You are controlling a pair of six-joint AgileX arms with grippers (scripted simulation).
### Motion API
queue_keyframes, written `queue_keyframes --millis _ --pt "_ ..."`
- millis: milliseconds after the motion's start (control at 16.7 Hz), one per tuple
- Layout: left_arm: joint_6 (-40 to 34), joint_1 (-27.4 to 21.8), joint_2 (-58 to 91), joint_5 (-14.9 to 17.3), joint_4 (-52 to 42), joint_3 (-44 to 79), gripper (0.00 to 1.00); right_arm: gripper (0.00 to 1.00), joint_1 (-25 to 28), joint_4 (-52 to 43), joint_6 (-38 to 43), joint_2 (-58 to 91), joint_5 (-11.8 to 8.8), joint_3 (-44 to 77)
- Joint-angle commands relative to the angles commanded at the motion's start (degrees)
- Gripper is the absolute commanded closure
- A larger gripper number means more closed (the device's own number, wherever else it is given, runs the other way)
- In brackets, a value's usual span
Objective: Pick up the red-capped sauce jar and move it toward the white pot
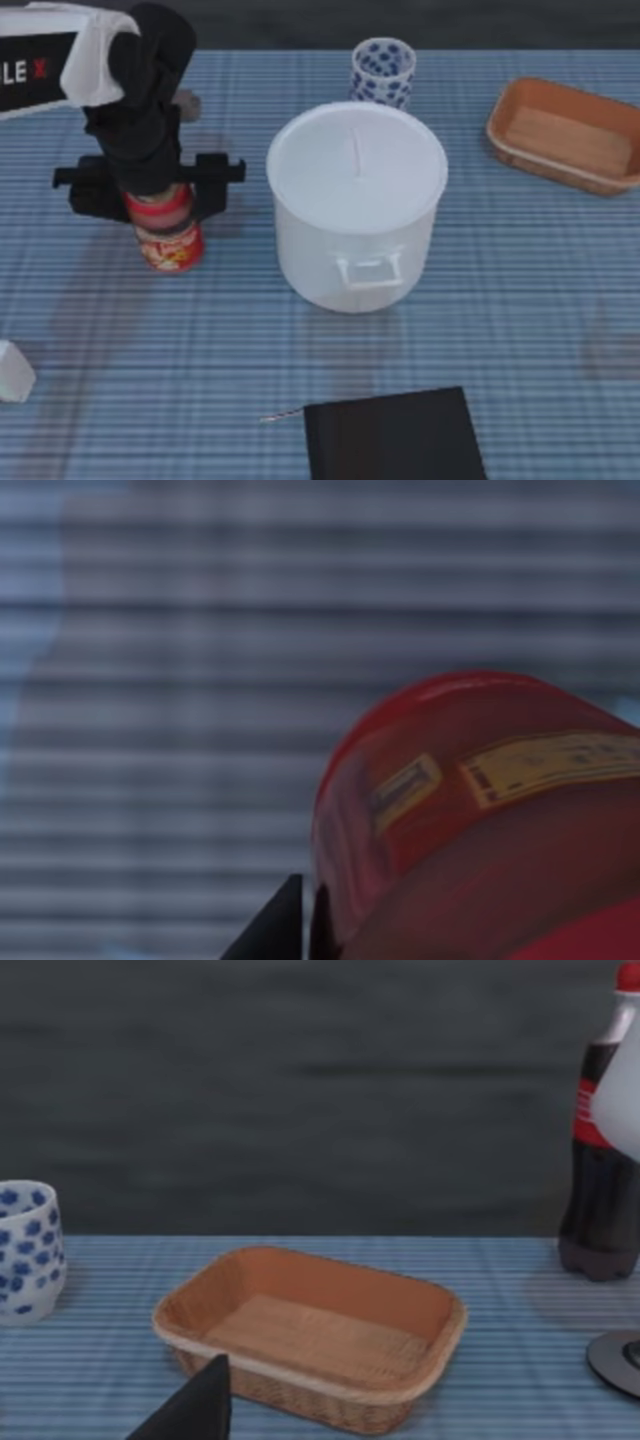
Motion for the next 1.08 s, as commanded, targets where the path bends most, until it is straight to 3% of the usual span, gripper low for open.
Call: queue_keyframes --millis 720,1080 --pt "0.0 0.0 0.0 0.0 0.0 0.0 0.02 0.0 0.0 0.0 0.0 0.0 0.0 0.0" --pt "0.0 0.0 0.0 0.0 0.0 0.0 0.0 0.0 0.0 0.0 0.0 0.0 0.0 0.0"
